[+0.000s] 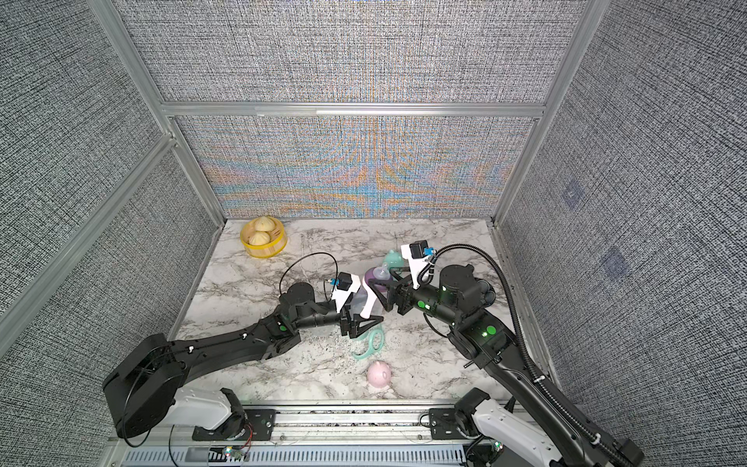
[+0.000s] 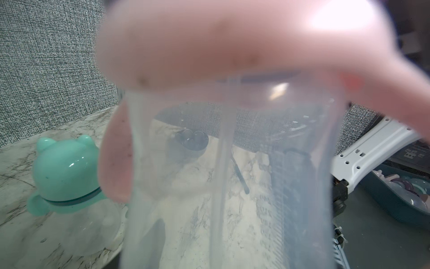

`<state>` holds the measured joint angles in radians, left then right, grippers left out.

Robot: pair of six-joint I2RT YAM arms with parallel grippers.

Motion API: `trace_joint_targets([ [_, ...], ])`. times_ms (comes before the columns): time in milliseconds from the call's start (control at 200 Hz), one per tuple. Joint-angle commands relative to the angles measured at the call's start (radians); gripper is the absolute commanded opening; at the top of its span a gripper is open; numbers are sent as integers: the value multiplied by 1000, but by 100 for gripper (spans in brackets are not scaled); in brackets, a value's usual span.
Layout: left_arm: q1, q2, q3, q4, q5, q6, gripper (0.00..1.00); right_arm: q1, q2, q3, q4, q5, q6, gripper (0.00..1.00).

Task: Assemble the baby bottles
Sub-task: Screw the nipple onto the baby bottle.

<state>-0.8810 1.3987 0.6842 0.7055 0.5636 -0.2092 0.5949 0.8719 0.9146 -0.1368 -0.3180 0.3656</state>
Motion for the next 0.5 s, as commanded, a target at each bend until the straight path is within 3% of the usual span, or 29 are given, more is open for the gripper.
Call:
trace_joint_targets([
  [0, 1, -1, 12, 44, 27, 5, 0, -4, 11, 3, 53, -25, 10, 82],
  [260, 0, 2, 17, 27, 12, 10, 0, -7, 21, 3, 53, -32, 15, 68],
  [430, 0, 6, 26, 18, 16, 8, 0, -8, 29, 8, 36, -38, 15, 72],
  [495, 1, 7, 28, 16, 10, 8, 0, -7, 29, 5, 38, -34, 18, 62],
])
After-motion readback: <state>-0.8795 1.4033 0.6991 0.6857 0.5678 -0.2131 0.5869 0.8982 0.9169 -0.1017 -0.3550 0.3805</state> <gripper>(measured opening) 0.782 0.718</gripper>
